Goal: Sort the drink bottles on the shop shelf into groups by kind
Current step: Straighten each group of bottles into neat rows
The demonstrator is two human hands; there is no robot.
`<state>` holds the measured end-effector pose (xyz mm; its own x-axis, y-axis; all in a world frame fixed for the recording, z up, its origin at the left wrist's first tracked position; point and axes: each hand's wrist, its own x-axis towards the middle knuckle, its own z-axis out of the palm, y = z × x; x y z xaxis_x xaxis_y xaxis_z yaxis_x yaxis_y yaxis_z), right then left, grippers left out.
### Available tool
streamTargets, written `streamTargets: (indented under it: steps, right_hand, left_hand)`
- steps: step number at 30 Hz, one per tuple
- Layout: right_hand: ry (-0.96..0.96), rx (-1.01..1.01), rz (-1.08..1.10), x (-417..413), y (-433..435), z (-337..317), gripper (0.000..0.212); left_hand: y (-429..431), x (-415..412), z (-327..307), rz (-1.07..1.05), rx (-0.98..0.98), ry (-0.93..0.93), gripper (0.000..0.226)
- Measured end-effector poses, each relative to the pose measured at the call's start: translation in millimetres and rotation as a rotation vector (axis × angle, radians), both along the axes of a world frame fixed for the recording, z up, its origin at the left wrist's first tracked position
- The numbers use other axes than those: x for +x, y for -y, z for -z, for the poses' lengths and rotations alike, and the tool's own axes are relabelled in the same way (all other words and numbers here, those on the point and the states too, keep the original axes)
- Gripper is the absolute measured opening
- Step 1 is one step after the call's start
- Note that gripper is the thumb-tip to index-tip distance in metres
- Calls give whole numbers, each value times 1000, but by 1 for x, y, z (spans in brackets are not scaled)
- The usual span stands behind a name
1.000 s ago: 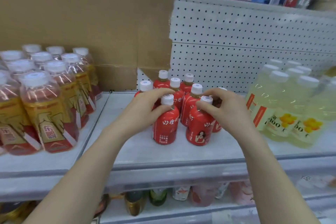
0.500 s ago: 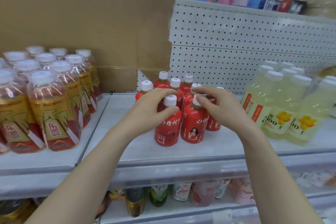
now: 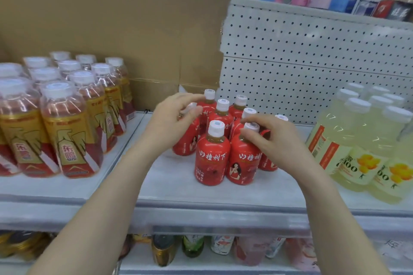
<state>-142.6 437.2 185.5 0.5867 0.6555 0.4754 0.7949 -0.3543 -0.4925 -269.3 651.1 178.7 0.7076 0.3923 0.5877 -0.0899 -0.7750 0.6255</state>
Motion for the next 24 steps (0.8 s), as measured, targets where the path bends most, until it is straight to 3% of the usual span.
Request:
streamTargets:
  steps: [2, 5, 13, 24]
  right_hand:
    - [15, -2, -9, 0, -1, 1, 18]
    - [32, -8, -4, 1, -2, 2, 21]
    - [21, -34, -25, 4, 1, 2, 23]
    - [16, -9, 0, 3, 2, 1, 19]
  left_hand:
    - [-16, 3, -7, -118, 80, -134, 33]
    - [-24, 7, -7, -138, 13, -317, 37]
    - [-11, -34, -7, 47, -117, -316, 30]
    - [8, -52, -5, -134, -69, -245, 19]
